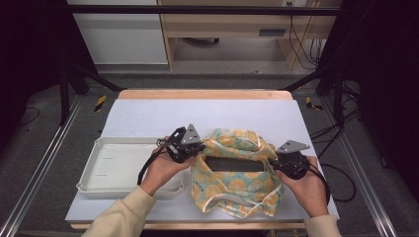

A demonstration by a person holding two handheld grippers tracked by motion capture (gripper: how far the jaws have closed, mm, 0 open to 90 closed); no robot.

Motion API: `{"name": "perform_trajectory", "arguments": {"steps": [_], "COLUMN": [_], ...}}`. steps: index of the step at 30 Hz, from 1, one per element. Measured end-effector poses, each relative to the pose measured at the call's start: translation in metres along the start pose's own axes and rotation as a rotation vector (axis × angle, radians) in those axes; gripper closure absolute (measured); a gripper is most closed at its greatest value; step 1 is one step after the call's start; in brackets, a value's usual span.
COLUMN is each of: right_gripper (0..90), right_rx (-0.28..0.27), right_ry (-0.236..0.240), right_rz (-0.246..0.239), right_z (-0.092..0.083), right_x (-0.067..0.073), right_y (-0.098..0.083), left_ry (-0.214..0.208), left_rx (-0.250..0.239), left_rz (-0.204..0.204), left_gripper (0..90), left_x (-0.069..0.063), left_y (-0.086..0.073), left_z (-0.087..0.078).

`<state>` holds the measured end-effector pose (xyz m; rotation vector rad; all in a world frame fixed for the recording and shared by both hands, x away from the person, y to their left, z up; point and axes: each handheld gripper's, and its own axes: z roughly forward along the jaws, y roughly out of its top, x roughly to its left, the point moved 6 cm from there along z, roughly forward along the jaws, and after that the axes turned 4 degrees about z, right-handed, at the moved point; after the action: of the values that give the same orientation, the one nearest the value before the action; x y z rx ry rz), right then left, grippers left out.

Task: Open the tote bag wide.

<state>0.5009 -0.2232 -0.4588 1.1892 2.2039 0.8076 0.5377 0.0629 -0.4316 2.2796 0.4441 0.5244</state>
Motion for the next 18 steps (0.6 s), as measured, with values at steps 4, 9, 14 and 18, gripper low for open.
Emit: {"name": "perform_trajectory", "arguments": {"steps": [4,9,14,18], "right_gripper": [86.5,89.2,89.2,88.9], "right_rx": [0.005,0.034,0.076,0.104], "right_ry": [-0.002,-0.009,-0.006,0.016], "right_rz": [0.011,0.020,0.017,0.025], "right_z": [0.014,0.036,0.057,0.068], "right_x": [-0.006,-0.018,-0.023,-0.022], "right_y": [0.004,0.008,0.005,-0.004], "left_ry": [0.012,0.021,0.025,0.000], "left_rx": [0.032,0.095,0.179,0.229], "left_rz": [0.006,0.008,0.015,0.015], "left_gripper": [89.9,89.9,89.9,89.9], "left_x": [0.004,0.009,0.010,0.010], "left_y": [0.000,-0.002,-0.011,-0.018], "left_z": [0.008,0.023,0.040,0.049]}}
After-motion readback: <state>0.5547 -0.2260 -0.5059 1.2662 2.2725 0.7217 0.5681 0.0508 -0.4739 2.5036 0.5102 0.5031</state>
